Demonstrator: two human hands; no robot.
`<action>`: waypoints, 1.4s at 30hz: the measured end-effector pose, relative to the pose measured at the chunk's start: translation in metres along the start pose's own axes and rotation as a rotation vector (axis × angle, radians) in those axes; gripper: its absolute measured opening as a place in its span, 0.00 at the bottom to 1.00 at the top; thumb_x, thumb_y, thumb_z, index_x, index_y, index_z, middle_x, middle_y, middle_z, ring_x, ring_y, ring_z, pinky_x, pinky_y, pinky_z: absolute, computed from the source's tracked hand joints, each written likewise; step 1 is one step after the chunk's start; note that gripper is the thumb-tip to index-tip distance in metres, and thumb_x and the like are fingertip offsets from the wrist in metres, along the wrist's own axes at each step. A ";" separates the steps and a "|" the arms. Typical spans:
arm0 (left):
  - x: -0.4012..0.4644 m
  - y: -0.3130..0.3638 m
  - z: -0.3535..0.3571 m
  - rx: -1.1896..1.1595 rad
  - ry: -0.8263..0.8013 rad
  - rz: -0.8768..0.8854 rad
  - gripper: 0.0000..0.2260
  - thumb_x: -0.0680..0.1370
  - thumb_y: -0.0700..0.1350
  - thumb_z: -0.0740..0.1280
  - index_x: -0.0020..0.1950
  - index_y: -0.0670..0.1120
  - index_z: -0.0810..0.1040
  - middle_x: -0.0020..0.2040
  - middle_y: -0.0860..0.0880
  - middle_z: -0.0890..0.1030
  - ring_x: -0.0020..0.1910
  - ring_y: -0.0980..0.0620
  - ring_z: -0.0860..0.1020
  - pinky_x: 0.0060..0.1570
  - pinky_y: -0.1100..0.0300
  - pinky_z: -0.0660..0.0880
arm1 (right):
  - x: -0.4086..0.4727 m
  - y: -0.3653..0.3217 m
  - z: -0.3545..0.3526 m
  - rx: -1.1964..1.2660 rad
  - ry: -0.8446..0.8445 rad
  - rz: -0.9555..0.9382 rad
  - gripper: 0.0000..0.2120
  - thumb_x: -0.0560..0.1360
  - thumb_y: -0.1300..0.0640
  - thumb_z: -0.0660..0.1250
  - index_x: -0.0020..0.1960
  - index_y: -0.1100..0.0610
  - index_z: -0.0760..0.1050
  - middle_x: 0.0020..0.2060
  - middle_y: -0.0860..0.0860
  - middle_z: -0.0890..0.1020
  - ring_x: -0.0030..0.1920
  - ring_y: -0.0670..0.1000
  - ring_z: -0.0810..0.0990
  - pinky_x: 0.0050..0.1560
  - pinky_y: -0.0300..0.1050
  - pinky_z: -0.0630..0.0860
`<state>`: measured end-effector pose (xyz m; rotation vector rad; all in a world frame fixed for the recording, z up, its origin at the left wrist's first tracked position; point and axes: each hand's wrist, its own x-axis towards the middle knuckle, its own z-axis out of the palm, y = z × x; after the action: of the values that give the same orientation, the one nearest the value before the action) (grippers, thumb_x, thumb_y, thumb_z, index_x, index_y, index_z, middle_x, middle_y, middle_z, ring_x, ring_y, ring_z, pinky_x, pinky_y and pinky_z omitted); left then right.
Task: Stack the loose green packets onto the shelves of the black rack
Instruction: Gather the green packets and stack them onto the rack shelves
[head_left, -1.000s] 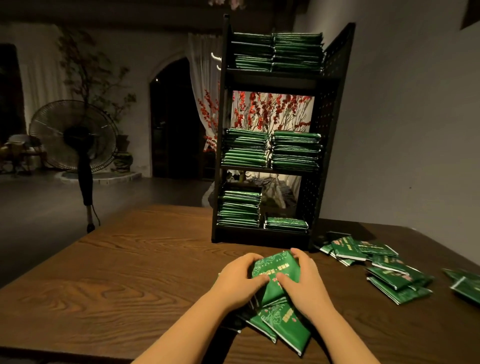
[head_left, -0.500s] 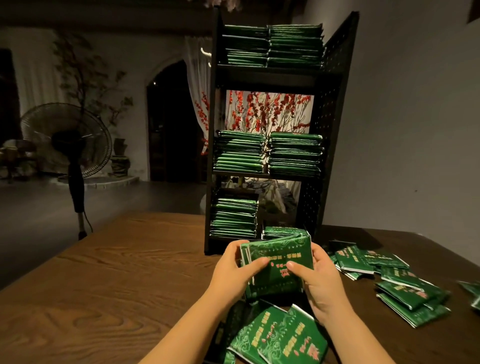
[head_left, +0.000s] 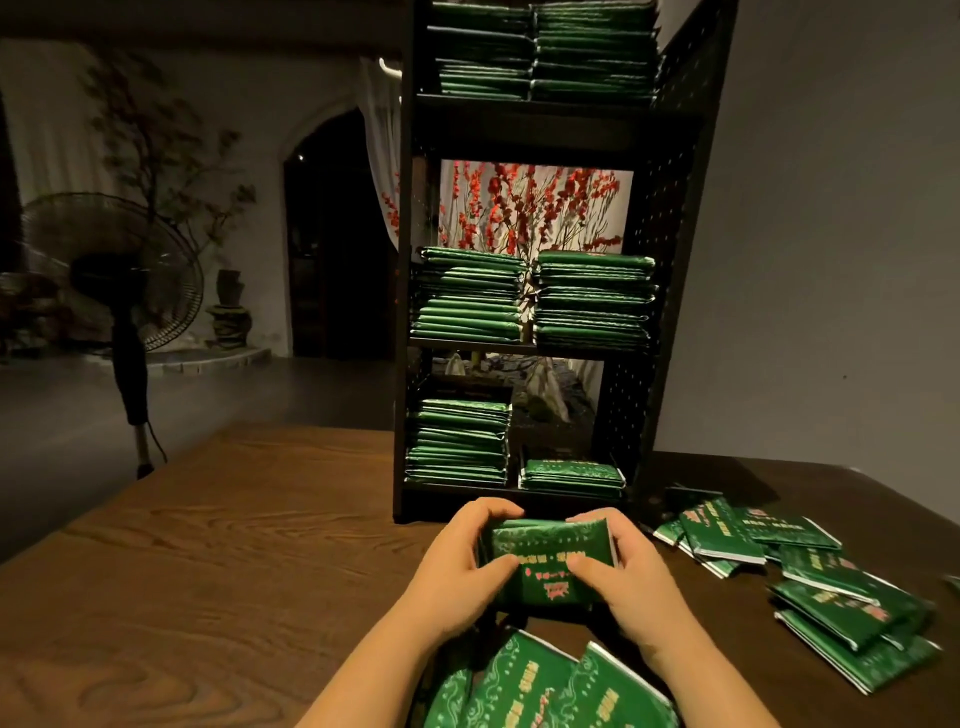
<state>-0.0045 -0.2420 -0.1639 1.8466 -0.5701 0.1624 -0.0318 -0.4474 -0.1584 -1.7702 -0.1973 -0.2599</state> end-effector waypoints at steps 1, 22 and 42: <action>-0.001 0.000 -0.001 0.052 -0.014 0.002 0.21 0.75 0.40 0.68 0.59 0.64 0.73 0.57 0.66 0.74 0.60 0.62 0.75 0.60 0.52 0.77 | 0.000 0.001 0.000 -0.046 -0.028 0.019 0.08 0.75 0.69 0.67 0.51 0.59 0.74 0.45 0.57 0.81 0.43 0.47 0.82 0.37 0.38 0.77; -0.010 -0.009 -0.003 0.467 -0.091 -0.213 0.17 0.77 0.53 0.68 0.64 0.56 0.70 0.60 0.53 0.78 0.58 0.53 0.77 0.58 0.50 0.76 | -0.012 0.002 0.002 -0.430 -0.043 0.113 0.30 0.78 0.57 0.68 0.72 0.45 0.55 0.60 0.44 0.74 0.56 0.43 0.75 0.54 0.40 0.72; -0.001 0.009 -0.001 0.492 -0.138 -0.238 0.10 0.80 0.52 0.56 0.55 0.51 0.72 0.52 0.53 0.79 0.55 0.52 0.76 0.69 0.44 0.62 | -0.006 -0.003 -0.016 -0.434 0.029 0.247 0.04 0.79 0.52 0.66 0.53 0.51 0.76 0.53 0.46 0.77 0.55 0.48 0.76 0.51 0.43 0.72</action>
<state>-0.0090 -0.2426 -0.1563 2.4020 -0.4216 0.0130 -0.0397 -0.4625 -0.1542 -2.1960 0.1097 -0.1560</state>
